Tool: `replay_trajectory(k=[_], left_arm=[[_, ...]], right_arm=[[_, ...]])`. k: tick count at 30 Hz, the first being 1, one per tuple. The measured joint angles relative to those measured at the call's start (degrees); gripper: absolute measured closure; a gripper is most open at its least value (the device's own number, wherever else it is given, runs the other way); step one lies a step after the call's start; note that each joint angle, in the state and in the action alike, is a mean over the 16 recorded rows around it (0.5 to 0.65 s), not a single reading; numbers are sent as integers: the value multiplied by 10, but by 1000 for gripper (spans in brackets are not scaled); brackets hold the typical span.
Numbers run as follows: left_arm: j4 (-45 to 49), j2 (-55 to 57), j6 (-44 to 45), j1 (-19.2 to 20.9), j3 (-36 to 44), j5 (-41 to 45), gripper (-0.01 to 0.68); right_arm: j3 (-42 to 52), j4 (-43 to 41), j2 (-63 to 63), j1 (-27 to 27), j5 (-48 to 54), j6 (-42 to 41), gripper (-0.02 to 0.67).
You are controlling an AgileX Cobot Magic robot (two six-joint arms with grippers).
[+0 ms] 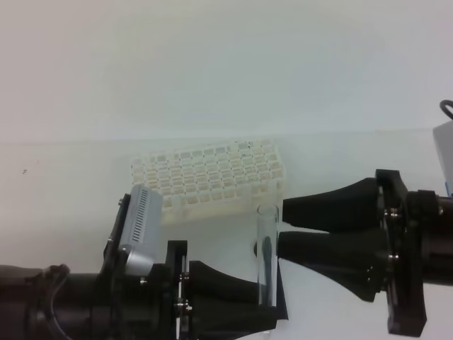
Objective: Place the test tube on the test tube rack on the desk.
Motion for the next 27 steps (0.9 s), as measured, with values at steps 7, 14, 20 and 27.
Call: replay_trajectory(k=[7, 14, 20, 27], left_arm=[[0, 8, -4, 0, 0, 18, 590], [0, 8, -1, 0, 0, 21, 618], [0, 8, 4, 0, 0, 26, 631], [0, 8, 8, 0, 0, 36, 638]], right_arm=[[-27, -1, 9, 26, -6, 6, 280], [-65, -23, 13, 41, 1, 39, 257], [-84, -42, 30, 57, 9, 63, 254], [-87, -42, 60, 77, 11, 69, 291]])
